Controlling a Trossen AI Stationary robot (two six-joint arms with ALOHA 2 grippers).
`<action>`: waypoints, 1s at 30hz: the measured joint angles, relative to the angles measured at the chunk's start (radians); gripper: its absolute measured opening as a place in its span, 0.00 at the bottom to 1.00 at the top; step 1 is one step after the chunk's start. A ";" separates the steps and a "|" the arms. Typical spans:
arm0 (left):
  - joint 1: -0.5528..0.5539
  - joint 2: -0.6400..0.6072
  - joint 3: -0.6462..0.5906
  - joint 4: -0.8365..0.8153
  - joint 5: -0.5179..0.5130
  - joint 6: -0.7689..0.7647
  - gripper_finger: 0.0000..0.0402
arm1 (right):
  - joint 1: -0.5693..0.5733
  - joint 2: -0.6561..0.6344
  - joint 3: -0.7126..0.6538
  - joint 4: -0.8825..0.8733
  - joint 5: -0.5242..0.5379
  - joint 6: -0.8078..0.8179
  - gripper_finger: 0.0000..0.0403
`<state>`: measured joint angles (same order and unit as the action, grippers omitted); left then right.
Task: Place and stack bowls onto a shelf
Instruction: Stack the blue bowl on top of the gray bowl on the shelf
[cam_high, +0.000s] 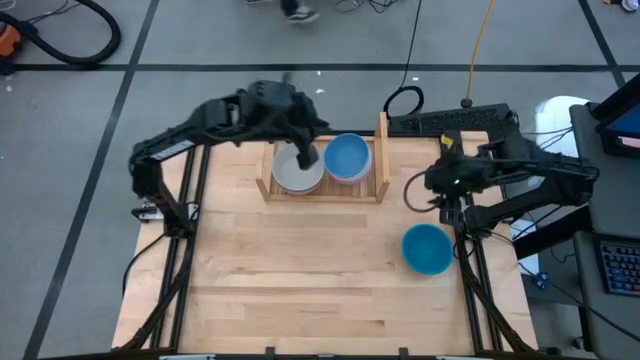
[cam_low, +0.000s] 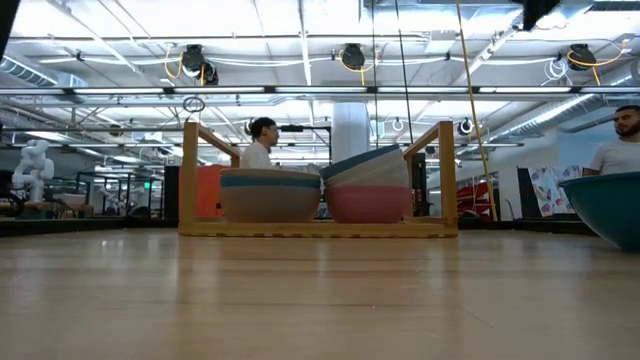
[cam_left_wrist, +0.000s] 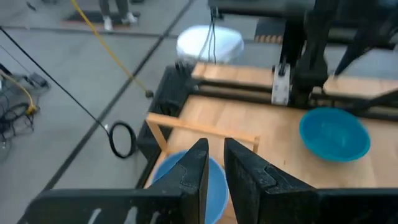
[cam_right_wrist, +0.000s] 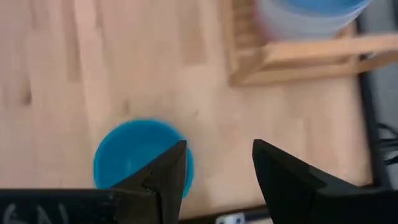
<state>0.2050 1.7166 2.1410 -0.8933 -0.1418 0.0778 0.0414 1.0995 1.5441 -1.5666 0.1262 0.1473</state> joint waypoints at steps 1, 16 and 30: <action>0.000 -0.013 0.000 0.005 -0.001 -0.001 0.14 | 0.000 0.000 -0.027 -0.003 -0.012 0.000 0.44; -0.005 -0.159 -0.001 -0.073 -0.044 -0.008 0.14 | 0.000 0.001 -0.578 0.234 -0.166 -0.042 0.44; -0.005 -0.159 -0.001 -0.105 -0.044 -0.004 0.14 | -0.001 0.001 -0.770 0.453 -0.102 -0.107 0.44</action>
<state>0.2005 1.5578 2.1403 -0.9981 -0.1855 0.0734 0.0402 1.1004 0.7746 -1.1132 0.0247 0.0405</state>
